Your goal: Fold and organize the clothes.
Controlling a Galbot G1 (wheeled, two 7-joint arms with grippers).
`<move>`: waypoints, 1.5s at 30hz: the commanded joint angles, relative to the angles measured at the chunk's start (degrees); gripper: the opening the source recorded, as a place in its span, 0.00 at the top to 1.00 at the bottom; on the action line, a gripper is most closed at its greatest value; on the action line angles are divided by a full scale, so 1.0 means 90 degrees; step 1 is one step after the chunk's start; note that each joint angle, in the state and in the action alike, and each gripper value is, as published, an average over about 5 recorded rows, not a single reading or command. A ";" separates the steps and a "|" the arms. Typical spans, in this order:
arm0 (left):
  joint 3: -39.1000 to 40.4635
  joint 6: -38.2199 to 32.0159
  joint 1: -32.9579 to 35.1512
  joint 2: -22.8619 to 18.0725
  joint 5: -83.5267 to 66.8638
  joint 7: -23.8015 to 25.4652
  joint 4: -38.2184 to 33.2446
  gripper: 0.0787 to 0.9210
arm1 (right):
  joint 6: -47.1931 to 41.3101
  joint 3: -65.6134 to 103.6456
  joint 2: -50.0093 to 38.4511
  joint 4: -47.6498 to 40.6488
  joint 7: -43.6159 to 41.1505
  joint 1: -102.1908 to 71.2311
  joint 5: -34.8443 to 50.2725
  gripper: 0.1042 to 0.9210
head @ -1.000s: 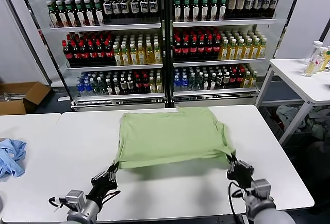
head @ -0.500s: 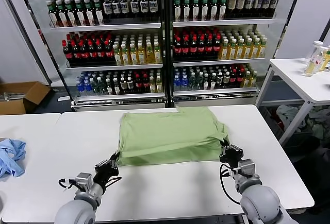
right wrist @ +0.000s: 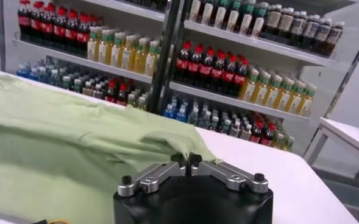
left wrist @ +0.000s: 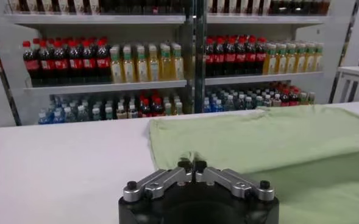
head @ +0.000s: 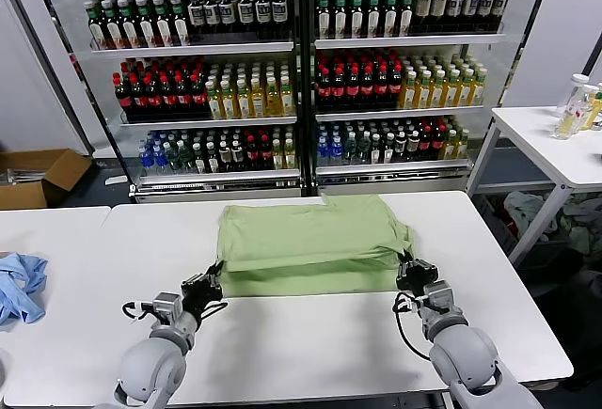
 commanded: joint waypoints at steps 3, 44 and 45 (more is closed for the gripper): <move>-0.0001 -0.0050 -0.0127 -0.0152 0.0108 -0.0113 0.0291 0.77 | -0.0101 -0.0007 0.0038 0.0007 -0.0202 -0.0042 -0.0256 0.76; 0.0066 0.0263 0.0409 -0.0304 -0.0179 -0.0248 0.0243 0.81 | -0.0568 0.0373 -0.0015 -0.0345 -0.0024 -0.0480 0.1110 0.72; 0.0062 0.0276 0.0440 -0.0298 -0.0233 -0.0244 0.0203 0.85 | -0.0565 0.0382 -0.0028 -0.0319 -0.0027 -0.0501 0.1116 0.75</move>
